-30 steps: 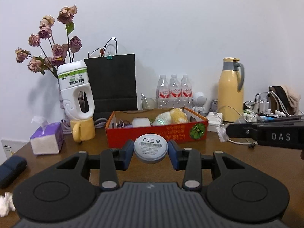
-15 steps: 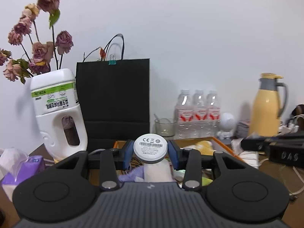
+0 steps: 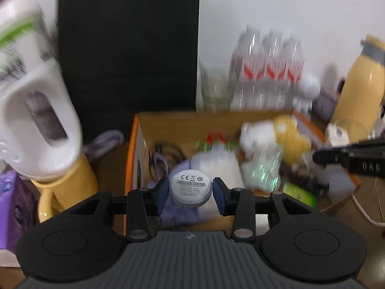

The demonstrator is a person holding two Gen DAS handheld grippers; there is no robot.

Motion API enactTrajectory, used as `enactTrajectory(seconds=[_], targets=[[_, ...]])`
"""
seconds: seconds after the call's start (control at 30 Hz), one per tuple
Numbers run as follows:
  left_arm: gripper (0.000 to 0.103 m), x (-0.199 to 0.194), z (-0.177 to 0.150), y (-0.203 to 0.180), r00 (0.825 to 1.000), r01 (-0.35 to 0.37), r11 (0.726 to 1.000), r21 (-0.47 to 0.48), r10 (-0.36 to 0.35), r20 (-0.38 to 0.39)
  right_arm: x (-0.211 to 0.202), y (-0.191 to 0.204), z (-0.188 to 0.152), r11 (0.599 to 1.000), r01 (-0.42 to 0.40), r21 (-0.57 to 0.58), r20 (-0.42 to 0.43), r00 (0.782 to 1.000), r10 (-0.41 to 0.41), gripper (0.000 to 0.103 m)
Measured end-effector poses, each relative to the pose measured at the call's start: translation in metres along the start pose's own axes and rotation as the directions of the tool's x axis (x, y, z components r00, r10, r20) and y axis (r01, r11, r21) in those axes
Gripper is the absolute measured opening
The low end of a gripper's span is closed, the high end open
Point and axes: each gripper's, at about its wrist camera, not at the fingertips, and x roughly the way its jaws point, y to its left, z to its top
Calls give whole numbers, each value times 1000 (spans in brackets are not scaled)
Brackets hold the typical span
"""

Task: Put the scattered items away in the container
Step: 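Lower the disc and wrapper into the box and open both tools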

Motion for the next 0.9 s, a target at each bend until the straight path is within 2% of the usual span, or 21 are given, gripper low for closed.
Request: enactTrajectory(seconds=[0.1, 0.2, 0.23, 0.27, 0.37, 0.4, 0.43, 0.47, 0.5, 0.53, 0.6, 0.67, 0.7, 0.73, 0.8, 0.9], targets=[[41, 16, 5, 10, 993, 36, 999, -14, -38, -115, 22, -6, 9, 999, -30, 35, -99, 995, 33, 9], [42, 30, 8, 17, 977, 41, 999, -27, -45, -207, 46, -5, 15, 996, -54, 68, -199, 978, 67, 10], [44, 33, 8, 18, 971, 49, 998, -32, -55, -231, 51, -3, 17, 996, -55, 72, -226, 971, 70, 11], [50, 36, 10, 19, 965, 57, 998, -32, -63, -254, 58, -1, 17, 995, -58, 77, -262, 962, 76, 13], [55, 39, 16, 14, 957, 49, 999, -13, -50, -285, 68, 6, 20, 995, -53, 90, -324, 943, 79, 18], [57, 40, 20, 12, 955, 50, 999, -7, -50, -293, 68, 9, 21, 995, -51, 87, -330, 941, 77, 21], [60, 40, 23, 12, 954, 46, 999, -11, -47, -298, 67, 12, 24, 996, -46, 81, -331, 941, 71, 30], [65, 41, 28, 11, 950, 40, 999, -15, -42, -308, 66, 13, 29, 996, -42, 80, -334, 940, 66, 36], [73, 42, 34, 11, 947, 34, 999, -18, -38, -319, 64, 14, 33, 996, -39, 84, -340, 938, 65, 49], [77, 42, 40, 10, 945, 26, 1000, -16, -30, -326, 62, 13, 38, 995, -39, 90, -352, 933, 69, 58], [93, 42, 50, 9, 940, 8, 1000, -6, -10, -342, 58, 11, 48, 995, -30, 96, -367, 928, 63, 59], [99, 44, 58, 4, 925, -24, 1000, 11, 26, -378, 53, 12, 57, 997, 9, 80, -393, 919, 23, 60], [99, 45, 62, 1, 918, -50, 998, 26, 56, -394, 50, 12, 62, 997, 29, 70, -400, 916, 1, 64], [100, 45, 66, -1, 911, -73, 997, 28, 78, -404, 48, 13, 65, 997, 51, 54, -410, 912, -24, 73], [101, 44, 72, -4, 899, -92, 996, 2, 84, -430, 42, 16, 71, 996, 83, 29, -421, 905, -63, 84], [103, 37, 77, -11, 900, -54, 998, -35, 34, -435, 35, 13, 73, 992, 108, 65, -435, 898, -69, 85]])
